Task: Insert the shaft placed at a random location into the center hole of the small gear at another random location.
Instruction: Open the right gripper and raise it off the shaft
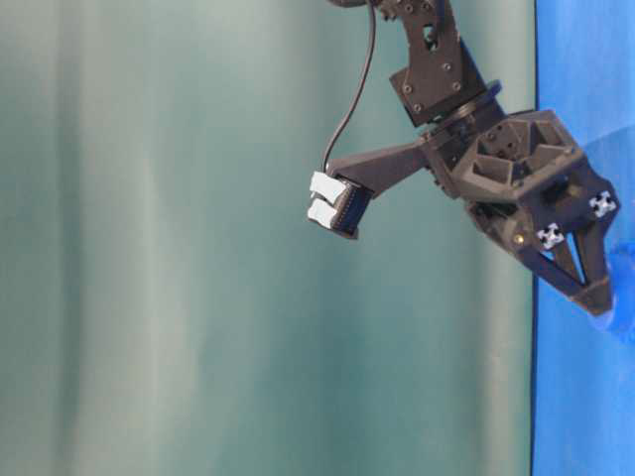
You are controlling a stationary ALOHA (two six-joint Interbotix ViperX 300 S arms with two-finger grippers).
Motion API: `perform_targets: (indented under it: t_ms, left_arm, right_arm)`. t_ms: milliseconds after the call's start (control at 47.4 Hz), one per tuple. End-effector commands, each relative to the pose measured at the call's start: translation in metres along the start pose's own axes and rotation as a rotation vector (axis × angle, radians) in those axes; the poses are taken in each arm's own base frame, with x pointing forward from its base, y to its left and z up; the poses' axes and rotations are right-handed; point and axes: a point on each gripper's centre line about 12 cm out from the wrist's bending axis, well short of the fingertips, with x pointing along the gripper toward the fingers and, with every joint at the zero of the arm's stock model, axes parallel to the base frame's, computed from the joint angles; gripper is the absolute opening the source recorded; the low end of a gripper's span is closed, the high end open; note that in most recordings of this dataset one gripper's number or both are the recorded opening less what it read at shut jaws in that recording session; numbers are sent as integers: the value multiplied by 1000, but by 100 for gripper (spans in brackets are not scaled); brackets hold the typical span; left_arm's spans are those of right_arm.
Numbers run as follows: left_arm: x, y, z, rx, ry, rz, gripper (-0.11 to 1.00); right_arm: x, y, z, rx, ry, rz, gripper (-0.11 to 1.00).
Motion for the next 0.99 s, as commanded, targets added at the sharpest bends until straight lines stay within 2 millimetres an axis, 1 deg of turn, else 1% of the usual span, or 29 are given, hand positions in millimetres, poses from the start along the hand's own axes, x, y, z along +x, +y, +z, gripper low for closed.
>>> perform_targets:
  t_ms: [0, 42, 84, 253, 464, 611, 759, 843, 970]
  left_arm:
    - [2, 0, 4, -2, -12, 0, 0]
    - [1, 0, 4, -2, -12, 0, 0]
    - [2, 0, 4, -2, -11, 0, 0]
    - [2, 0, 4, -2, -12, 0, 0]
    - [2, 0, 4, -2, -12, 0, 0]
    - [1, 0, 4, 0, -14, 0, 0]
    - [2, 0, 4, -2, -12, 0, 0]
    - [1, 0, 5, -2, -15, 0, 0]
    - [2, 0, 4, -2, -12, 0, 0]
  right_arm:
    - [-3, 4, 18, 2, -45, 12, 71]
    - [-4, 5, 21, 3, -48, 13, 79]
    - [-7, 5, 24, 2, -52, 15, 82]
    - [-20, 8, 44, 4, -85, 25, 77]
    - [-40, 13, 72, -19, -130, 39, 77]
    - [-55, 15, 87, -24, -146, 48, 77]
    - [-62, 16, 93, -23, -155, 52, 77]
    - [-61, 15, 91, -23, -150, 52, 77]
    - [-66, 16, 87, -23, -133, 54, 77]
